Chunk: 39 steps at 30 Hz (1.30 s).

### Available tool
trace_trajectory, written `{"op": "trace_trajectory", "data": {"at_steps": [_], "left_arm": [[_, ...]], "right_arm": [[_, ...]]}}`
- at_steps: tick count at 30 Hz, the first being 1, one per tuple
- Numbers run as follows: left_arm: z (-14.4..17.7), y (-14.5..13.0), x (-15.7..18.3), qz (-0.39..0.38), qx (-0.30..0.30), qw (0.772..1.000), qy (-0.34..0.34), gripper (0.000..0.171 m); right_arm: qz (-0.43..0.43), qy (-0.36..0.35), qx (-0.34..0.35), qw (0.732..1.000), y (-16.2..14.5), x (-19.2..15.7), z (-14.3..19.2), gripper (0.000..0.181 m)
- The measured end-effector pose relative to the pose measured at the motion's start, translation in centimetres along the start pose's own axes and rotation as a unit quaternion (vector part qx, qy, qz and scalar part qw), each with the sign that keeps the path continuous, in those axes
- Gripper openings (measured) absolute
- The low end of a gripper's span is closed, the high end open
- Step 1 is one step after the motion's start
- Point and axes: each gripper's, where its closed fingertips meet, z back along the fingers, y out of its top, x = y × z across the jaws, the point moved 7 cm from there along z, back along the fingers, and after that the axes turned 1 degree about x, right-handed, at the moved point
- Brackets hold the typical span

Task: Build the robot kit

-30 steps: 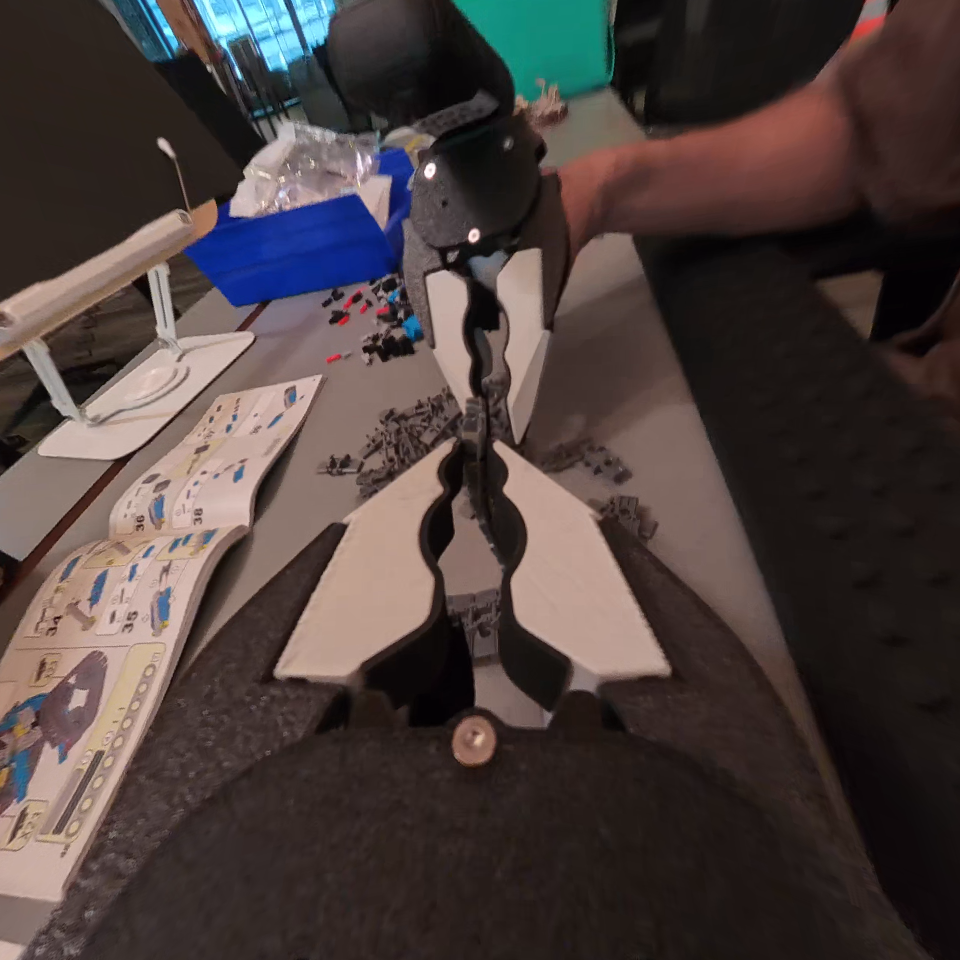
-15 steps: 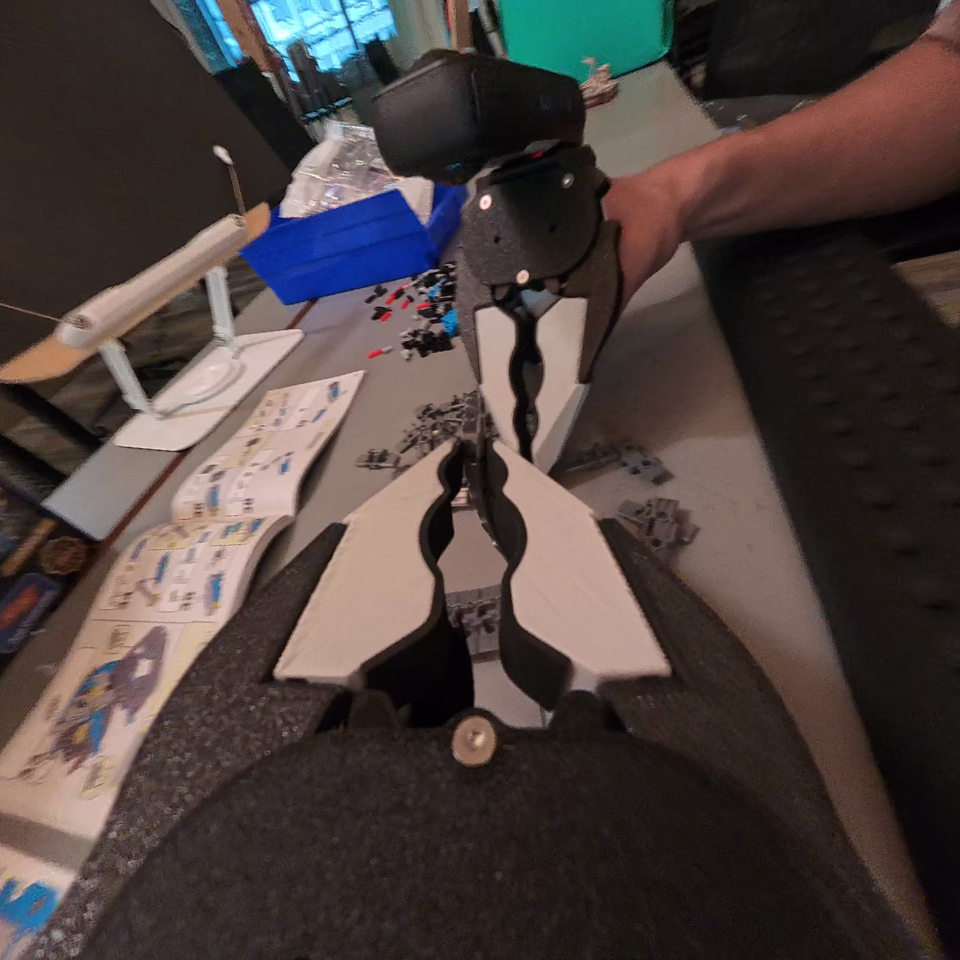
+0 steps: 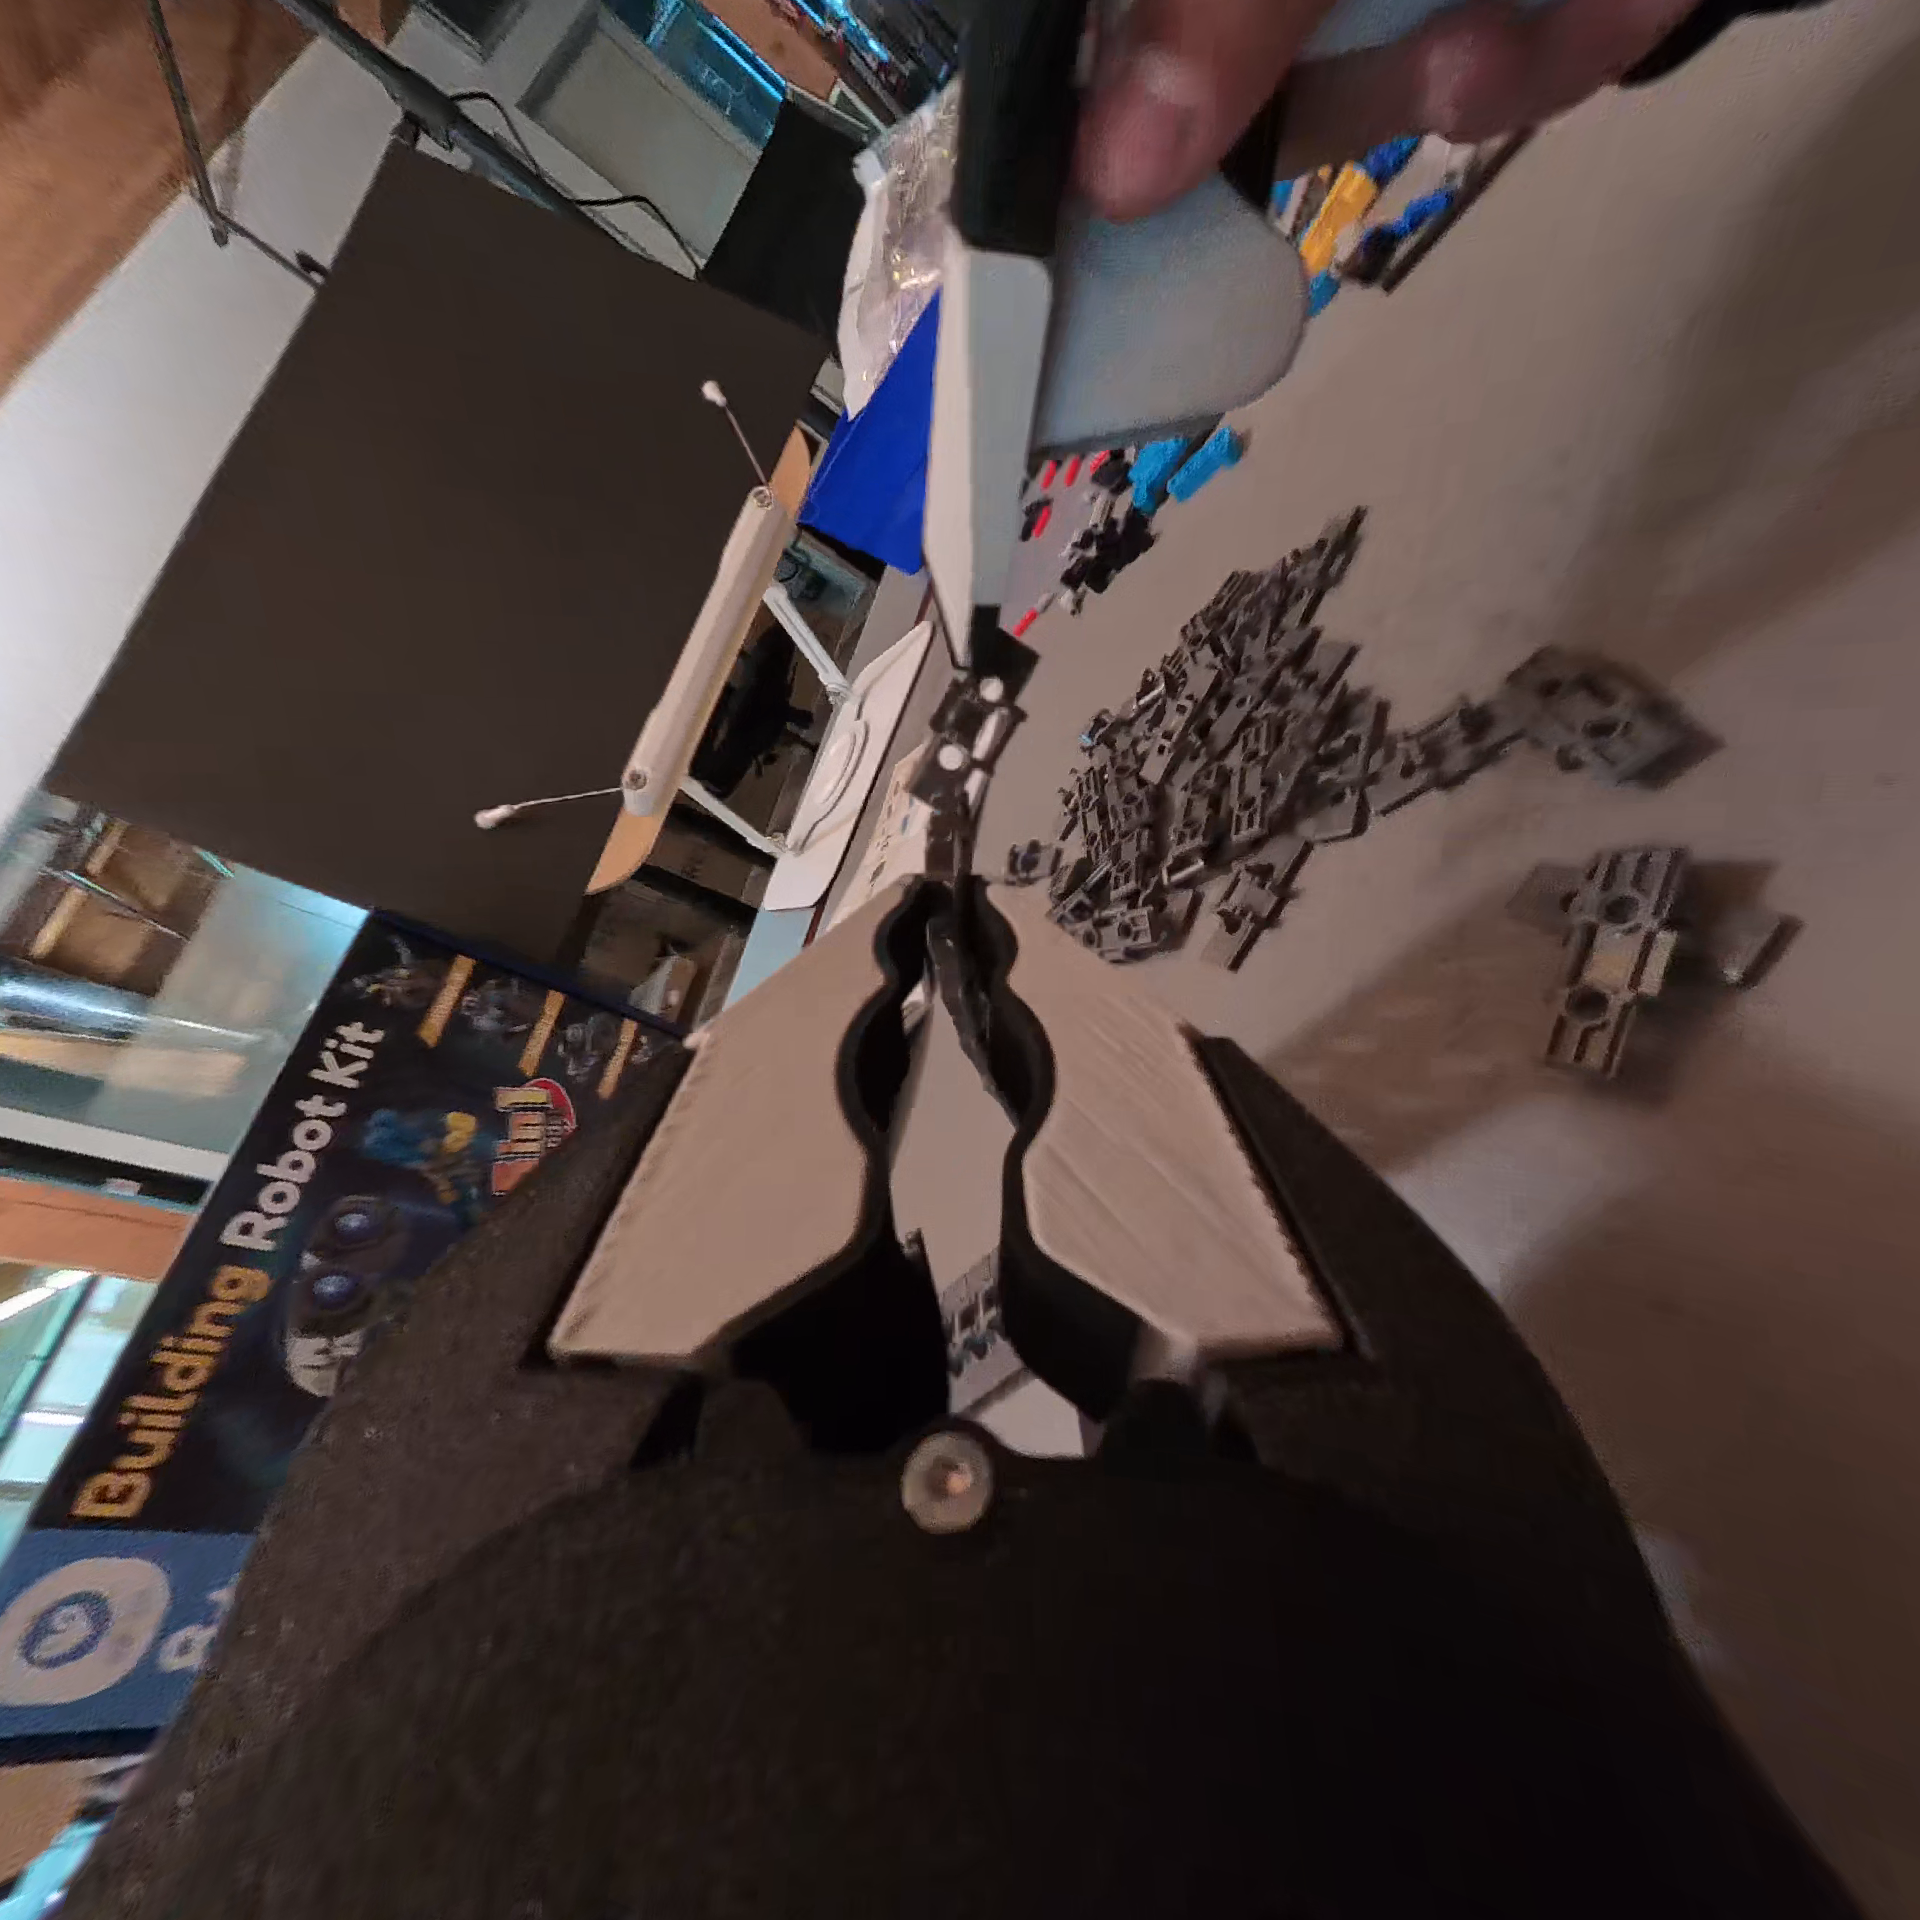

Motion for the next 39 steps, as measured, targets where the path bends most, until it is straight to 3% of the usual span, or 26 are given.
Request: {"op": "trace_trajectory", "data": {"at_steps": [5,12,17,20,24,28,31,34,36,37,39], "left_arm": [[-0.4,0.0,0.7,-0.041,-0.023,0.999,0.011,0.007],[-0.6,-0.2,0.8,-0.117,-0.050,0.991,0.053,0.006],[-0.8,-0.4,1.4,-0.181,-0.060,0.979,0.074,0.007],[-1.0,-0.4,1.6,-0.233,-0.071,0.964,0.109,0.006],[-1.3,-0.3,1.9,-0.286,-0.079,0.944,0.143,0.006],[-1.4,-0.4,2.0,-0.291,-0.083,0.941,0.152,0.006],[-1.2,-0.7,1.4,-0.277,-0.086,0.945,0.152,0.006],[-0.9,-1.1,0.4,-0.255,-0.084,0.950,0.158,0.006],[-0.7,-1.5,-0.3,-0.235,-0.080,0.957,0.153,0.006],[-0.7,-1.7,-0.5,-0.223,-0.080,0.960,0.148,0.007],[-0.5,-2.1,-1.0,-0.202,-0.077,0.966,0.141,0.006]], "right_arm": [[-0.125,0.028,0.081,0.988,0.1,-0.5,-0.3,0.002],[-0.144,-0.012,0.108,0.984,-1.9,-2.0,-1.4,0.003],[-0.168,0.016,0.125,0.978,-2.5,-1.9,-1.4,0.001],[-0.209,0.037,0.101,0.972,-3.1,-1.5,-2.1,0.000],[-0.318,0.096,0.119,0.936,-3.4,-1.1,-2.5,0.000],[-0.354,0.123,0.142,0.916,-3.2,-0.9,-2.1,0.000],[-0.289,0.088,0.150,0.941,-3.0,-0.7,-1.2,0.000],[-0.135,0.022,0.077,0.988,-3.0,-1.3,-1.0,0.001],[-0.040,-0.046,0.025,0.998,-3.5,-1.1,-1.1,0.014],[-0.020,-0.045,0.000,0.999,-3.9,-1.2,-1.4,0.024],[-0.006,-0.006,-0.049,0.999,-4.6,-1.8,-2.4,0.029]]}}
